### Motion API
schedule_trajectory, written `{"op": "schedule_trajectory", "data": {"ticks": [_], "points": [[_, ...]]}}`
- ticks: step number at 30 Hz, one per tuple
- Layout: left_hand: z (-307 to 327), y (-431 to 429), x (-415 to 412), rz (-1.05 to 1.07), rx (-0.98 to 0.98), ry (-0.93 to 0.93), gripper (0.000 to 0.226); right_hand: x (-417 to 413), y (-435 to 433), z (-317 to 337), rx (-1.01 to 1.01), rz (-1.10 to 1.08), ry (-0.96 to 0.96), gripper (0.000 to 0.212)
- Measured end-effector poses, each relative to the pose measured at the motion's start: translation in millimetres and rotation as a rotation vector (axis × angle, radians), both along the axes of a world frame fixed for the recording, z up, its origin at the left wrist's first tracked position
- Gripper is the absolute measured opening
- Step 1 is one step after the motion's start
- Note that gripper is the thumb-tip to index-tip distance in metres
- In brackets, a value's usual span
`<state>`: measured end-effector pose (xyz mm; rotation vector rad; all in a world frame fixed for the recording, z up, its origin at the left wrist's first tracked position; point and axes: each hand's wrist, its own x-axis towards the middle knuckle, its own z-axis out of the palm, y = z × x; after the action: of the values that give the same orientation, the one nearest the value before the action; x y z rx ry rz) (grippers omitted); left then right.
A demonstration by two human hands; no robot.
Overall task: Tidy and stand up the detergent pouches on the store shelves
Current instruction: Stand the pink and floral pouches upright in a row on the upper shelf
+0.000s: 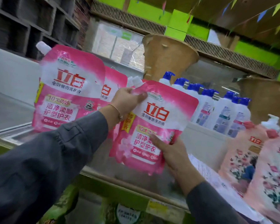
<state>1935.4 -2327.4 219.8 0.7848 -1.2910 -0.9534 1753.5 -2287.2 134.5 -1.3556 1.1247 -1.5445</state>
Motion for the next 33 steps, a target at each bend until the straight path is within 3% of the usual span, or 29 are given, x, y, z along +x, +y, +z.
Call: {"op": "schedule_trajectory", "data": {"ticks": [3, 6, 11, 23, 27, 30, 33], "points": [[0, -15, 6, 0.209, -0.071, -0.102, 0.062, 17, -14, -4, -0.020, -0.055, 0.023, 0.039], [2, -18, 3, 0.352, -0.103, -0.249, 0.055, 28, -25, -4, -0.028, -0.088, 0.004, 0.033], [-6, -20, -3, 0.509, -0.150, -0.449, 0.091, 46, -30, -8, -0.083, -0.134, -0.056, 0.030], [-40, 0, -22, 0.826, -0.419, -0.851, 0.085, 37, -32, -4, -0.026, -0.083, 0.007, 0.030], [-50, 8, -37, 0.804, -0.497, -0.952, 0.088, 24, -29, 0, -0.013, -0.129, 0.011, 0.031], [-59, 18, -57, 0.741, -0.739, -0.920, 0.078, 4, -20, 3, -0.012, -0.199, 0.056, 0.053], [-72, 37, -84, 0.610, -0.929, -0.976, 0.076, -30, -3, 6, -0.013, -0.262, 0.075, 0.047]]}}
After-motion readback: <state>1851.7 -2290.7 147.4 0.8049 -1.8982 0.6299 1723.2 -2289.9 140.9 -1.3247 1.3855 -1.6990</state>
